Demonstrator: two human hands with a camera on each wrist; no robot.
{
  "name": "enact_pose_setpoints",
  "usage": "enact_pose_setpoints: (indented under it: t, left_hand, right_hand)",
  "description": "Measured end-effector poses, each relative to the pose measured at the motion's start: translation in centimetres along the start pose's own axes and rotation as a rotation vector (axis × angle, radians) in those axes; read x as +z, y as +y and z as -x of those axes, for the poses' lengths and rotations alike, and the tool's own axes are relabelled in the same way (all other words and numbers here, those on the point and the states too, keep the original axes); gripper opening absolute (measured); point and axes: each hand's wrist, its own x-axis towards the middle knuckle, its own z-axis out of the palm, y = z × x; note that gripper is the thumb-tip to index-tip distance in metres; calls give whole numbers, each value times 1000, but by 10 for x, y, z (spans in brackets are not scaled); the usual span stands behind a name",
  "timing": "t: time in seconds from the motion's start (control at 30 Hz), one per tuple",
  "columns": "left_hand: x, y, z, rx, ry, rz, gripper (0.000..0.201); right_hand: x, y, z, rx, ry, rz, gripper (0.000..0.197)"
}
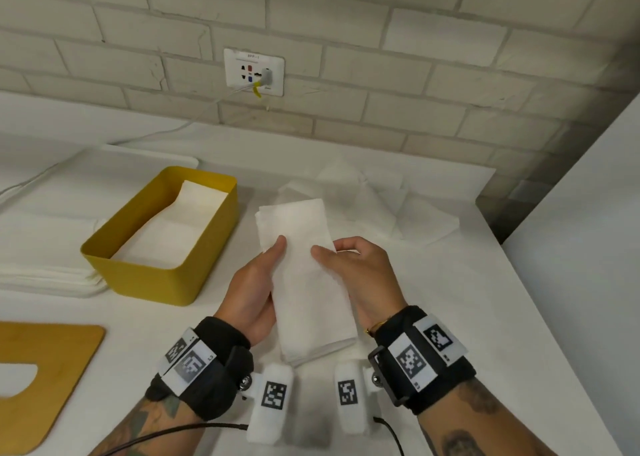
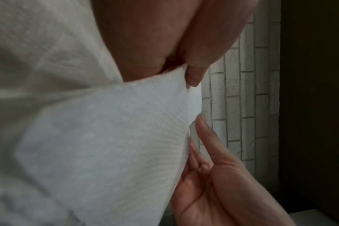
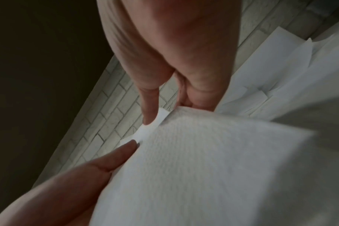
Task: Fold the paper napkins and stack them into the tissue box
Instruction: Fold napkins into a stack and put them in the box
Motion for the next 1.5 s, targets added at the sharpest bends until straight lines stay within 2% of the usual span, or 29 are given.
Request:
enact_pose_setpoints:
  t: [0.1, 0.2, 0.27, 0.4, 0.43, 0.53, 0.6, 0.7, 0.77, 0.83, 1.03, 1.13, 1.33, 1.4, 1.5]
  left_hand:
    - [-4, 0, -2, 29, 28, 18, 35]
    - [-12, 4, -2, 88, 53, 25, 25]
    - [-17, 6, -2, 112, 68, 28, 24]
    - [-22, 3, -3, 99, 84, 27, 26]
    - [-23, 2, -3, 94, 91, 23, 27]
    - [-20, -1, -1, 66, 64, 6, 37]
    - [-18, -2, 1, 52, 58, -1, 40]
    - [-18, -3, 3, 47, 82, 1, 37]
    - [-18, -3, 3, 42, 114, 7, 30]
    - [-18, -3, 3, 42, 133, 3, 28]
    - [-17, -2, 3, 38, 156, -7, 30]
    - [-19, -3, 5, 31, 166, -14, 29]
    - [-26, -4, 4, 19, 165, -23, 34]
    - [-27, -3, 4, 9, 160, -34, 34]
    - [-25, -1, 5, 2, 155, -29, 35]
  right_hand:
    - [-9, 18, 15, 29, -107, 178, 36]
    - [-37, 32, 37, 159, -248, 245, 30]
    - [-68, 29, 43, 176, -269, 328, 25]
    - [-141, 6, 14, 81, -1, 640, 18]
    - [-156, 3, 3, 92, 32, 721, 18]
    - [-188, 4, -19, 248, 92, 918, 27]
    - [-194, 12, -26, 304, 135, 888, 37]
    - [-186, 28, -37, 372, 240, 720, 54]
    - [-176, 38, -47, 384, 302, 674, 86]
    - [-166, 43, -55, 388, 333, 695, 101]
    - [-145, 49, -71, 410, 334, 794, 81]
    - [-146, 51, -69, 409, 335, 806, 64]
    - [-161, 30, -72, 172, 299, 912, 33]
    - [-169, 19, -79, 117, 244, 993, 37]
    - [-175, 9, -94, 138, 65, 1111, 61]
